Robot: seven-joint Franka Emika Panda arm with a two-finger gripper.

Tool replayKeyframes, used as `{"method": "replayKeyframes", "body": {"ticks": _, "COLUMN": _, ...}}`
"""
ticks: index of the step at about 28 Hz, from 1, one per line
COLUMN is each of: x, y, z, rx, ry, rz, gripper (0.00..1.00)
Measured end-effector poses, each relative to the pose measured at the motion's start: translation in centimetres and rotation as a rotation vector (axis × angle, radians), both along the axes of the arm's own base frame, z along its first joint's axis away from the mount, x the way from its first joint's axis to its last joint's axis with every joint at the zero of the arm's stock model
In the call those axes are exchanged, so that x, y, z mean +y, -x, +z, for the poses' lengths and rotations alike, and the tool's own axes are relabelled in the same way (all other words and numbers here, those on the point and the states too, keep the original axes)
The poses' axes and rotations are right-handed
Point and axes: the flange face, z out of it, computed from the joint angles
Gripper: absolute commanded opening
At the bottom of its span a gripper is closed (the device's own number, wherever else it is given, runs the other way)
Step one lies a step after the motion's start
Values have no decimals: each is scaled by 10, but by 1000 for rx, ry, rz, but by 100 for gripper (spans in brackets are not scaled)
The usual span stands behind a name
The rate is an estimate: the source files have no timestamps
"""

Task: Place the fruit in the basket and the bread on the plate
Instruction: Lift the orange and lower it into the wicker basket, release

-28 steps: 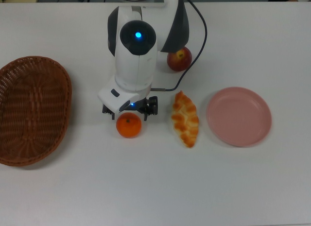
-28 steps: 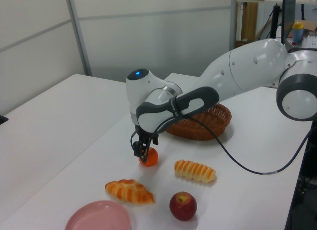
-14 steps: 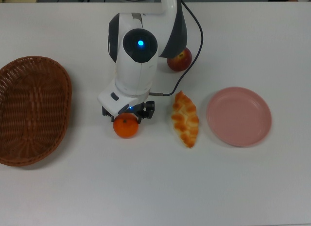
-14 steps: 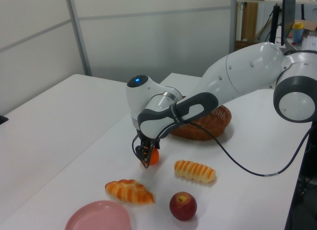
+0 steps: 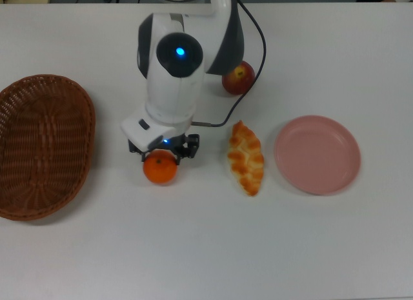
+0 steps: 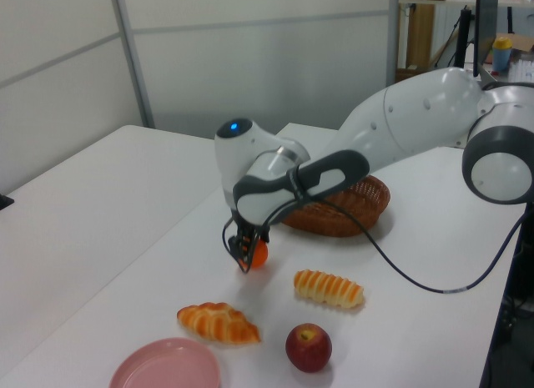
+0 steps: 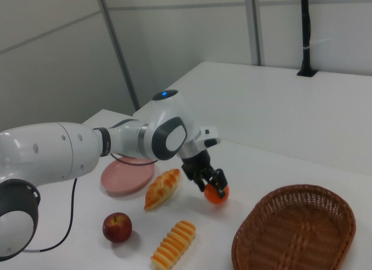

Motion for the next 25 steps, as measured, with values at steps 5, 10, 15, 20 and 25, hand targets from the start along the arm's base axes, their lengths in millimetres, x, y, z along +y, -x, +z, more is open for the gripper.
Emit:
{"method": "replayKeyframes", "body": {"ticks": 5, "x": -41, "y": 2, "z": 60, "rx": -59, "ry": -43, "rz": -86, "gripper": 12}}
{"method": "replayKeyframes", "body": {"ticks": 10, "x": -74, "y": 14, "z": 112, "rx": -104, "ry": -63, "rz": -143, "gripper": 12}}
{"method": "replayKeyframes", "body": {"ticks": 15, "x": -112, "y": 21, "z": 123, "rx": -114, "ry": -60, "rz": -194, "gripper": 12}}
{"method": "replayKeyframes", "body": {"ticks": 20, "x": -183, "y": 22, "z": 92, "rx": -111, "ry": -45, "rz": -239, "gripper": 12}}
{"method": "replayKeyframes", "body": {"ticks": 25, "x": -223, "y": 10, "z": 50, "rx": -191, "ry": -30, "rz": -258, "gripper": 15}}
